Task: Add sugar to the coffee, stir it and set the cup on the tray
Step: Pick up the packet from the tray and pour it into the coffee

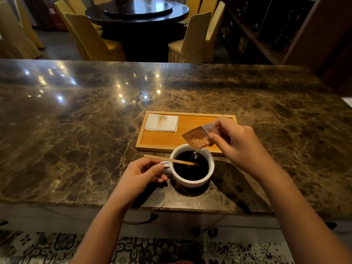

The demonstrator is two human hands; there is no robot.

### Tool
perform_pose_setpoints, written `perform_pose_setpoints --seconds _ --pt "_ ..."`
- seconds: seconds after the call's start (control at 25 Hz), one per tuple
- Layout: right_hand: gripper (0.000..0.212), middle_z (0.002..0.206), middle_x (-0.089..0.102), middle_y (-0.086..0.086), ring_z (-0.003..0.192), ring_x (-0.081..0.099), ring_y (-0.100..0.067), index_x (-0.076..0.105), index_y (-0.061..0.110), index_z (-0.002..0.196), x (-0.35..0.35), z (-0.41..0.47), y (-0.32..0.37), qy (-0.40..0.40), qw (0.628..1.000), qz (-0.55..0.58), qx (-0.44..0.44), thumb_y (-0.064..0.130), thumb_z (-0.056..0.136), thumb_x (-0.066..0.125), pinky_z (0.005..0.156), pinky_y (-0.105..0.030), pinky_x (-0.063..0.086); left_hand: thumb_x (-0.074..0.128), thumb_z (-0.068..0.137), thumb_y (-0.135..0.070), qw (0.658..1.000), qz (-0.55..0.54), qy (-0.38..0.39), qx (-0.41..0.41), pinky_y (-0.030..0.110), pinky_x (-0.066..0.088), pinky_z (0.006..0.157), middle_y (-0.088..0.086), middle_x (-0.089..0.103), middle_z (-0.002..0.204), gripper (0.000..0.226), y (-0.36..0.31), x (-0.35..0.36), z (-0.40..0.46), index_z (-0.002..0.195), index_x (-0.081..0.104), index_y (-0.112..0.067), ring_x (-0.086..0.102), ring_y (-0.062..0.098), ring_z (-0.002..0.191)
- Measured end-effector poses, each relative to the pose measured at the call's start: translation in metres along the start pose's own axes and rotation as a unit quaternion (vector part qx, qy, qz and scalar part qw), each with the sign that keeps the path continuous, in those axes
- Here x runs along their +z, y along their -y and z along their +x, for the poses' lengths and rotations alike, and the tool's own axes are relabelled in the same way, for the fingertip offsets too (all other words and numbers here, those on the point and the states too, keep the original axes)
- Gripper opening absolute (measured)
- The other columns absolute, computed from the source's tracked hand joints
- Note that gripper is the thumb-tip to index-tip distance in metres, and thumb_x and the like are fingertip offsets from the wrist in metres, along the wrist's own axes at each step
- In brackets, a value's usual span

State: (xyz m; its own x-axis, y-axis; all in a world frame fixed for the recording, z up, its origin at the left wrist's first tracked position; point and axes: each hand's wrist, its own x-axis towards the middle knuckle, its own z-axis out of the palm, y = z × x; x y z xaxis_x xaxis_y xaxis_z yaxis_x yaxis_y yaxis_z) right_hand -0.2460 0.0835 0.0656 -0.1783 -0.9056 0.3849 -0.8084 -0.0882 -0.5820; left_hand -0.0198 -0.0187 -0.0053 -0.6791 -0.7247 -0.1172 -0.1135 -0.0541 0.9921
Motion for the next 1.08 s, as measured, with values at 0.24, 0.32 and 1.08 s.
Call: perform_pose_setpoints --seconds 0.24,0.32,1.08 --pt "0.015 0.078 0.064 0.008 0.072 0.060 -0.001 0.056 0.018 0.100 0.002 0.000 -0.001 0.014 0.999 0.031 0.001 0.014 0.086 0.061 0.056 -0.010 0.045 0.058 0.079 -0.022 1.000 -0.012 0.005 0.000 0.016 0.055 0.061 0.001 0.075 0.078 0.022 0.000 -0.001 0.000 0.097 0.067 -0.015 0.069 0.011 0.068" --pt "0.025 0.076 0.065 0.007 0.065 0.063 -0.005 0.053 0.024 0.110 0.003 -0.001 -0.003 0.001 0.996 0.080 0.038 0.014 0.087 0.060 0.056 -0.014 0.049 0.058 0.076 -0.025 1.000 -0.016 0.006 -0.001 0.016 0.055 0.061 0.001 0.075 0.078 0.026 -0.001 -0.001 0.000 0.097 0.067 -0.015 0.069 0.011 0.068" --pt "0.008 0.066 0.071 0.003 0.052 0.064 0.001 0.063 0.017 0.079 0.009 -0.001 -0.052 -0.287 0.839 0.302 0.351 0.010 0.083 0.066 0.046 -0.013 0.049 0.060 0.074 -0.027 1.000 -0.026 0.008 -0.003 0.018 0.057 0.062 0.004 0.075 0.079 0.027 0.000 0.000 0.000 0.097 0.068 -0.015 0.070 0.013 0.069"
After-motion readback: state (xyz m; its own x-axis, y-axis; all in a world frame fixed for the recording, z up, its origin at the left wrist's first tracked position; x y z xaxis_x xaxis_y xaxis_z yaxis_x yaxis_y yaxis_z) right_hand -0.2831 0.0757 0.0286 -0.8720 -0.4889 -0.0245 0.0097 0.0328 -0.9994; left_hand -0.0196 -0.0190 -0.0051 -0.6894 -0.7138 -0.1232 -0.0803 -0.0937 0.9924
